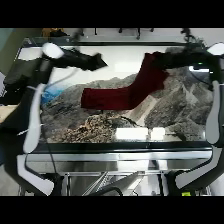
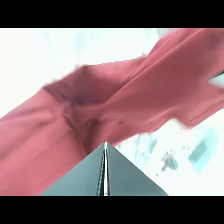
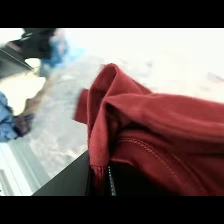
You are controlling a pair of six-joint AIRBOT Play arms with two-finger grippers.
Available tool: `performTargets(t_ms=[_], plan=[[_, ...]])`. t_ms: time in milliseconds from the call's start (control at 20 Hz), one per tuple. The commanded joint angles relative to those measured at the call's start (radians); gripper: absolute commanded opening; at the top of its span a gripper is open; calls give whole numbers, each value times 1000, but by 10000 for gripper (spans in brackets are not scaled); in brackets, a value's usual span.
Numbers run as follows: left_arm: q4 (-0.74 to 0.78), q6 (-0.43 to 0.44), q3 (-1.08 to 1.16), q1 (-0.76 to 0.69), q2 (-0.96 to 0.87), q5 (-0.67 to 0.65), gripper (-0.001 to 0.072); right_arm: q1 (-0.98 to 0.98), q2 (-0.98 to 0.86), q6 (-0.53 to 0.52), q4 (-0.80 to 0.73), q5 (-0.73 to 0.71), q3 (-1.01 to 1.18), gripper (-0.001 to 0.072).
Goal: Fold the shirts.
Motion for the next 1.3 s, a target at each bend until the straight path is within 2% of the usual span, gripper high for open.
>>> performTargets(t_ms=[0,150,250,300,350,400,450,550,650,700,800,850,900,950,1000,1100,1250], plan=[[-1,32,-55,202,237,-82,18,228,-67,-11,3,-163,1,33],[0,74,-55,300,321,-158,18,428,-165,-11,5,-296,1,36],[0,93,-55,321,332,-204,18,559,-232,-38,59,-499,1,36],[1,106,-60,319,331,-224,18,623,-267,-97,132,-630,1,40],[-1,109,-84,312,332,-223,17,672,-296,-185,216,-725,1,123],[-2,110,-114,301,332,-219,18,703,-317,-272,248,-776,1,492],[-2,126,-156,288,332,-205,18,711,-328,-291,243,-787,1,649],[-4,145,-235,272,332,-177,18,671,-327,-196,229,-698,1,641],[-4,160,-283,268,332,-166,18,599,-303,-172,229,-596,1,447],[-4,163,-294,268,332,-162,18,554,-284,-169,228,-537,1,444],[-3,170,-294,271,332,-160,18,455,-241,-92,172,-448,1,448],[-3,170,-294,271,332,-160,17,400,-220,-32,88,-409,1,451],[-3,171,-294,270,332,-160,18,349,-205,43,-3,-372,1,503],[-3,175,-294,270,332,-160,18,298,-200,130,-98,-325,1,620],[-4,176,-294,270,332,-160,18,255,-200,190,-175,-275,0,648],[-4,177,-294,270,332,-160,17,201,-210,262,-317,-211,-19,647],[-5,176,-294,270,332,-154,17,190,-256,273,-355,-196,-50,647]])
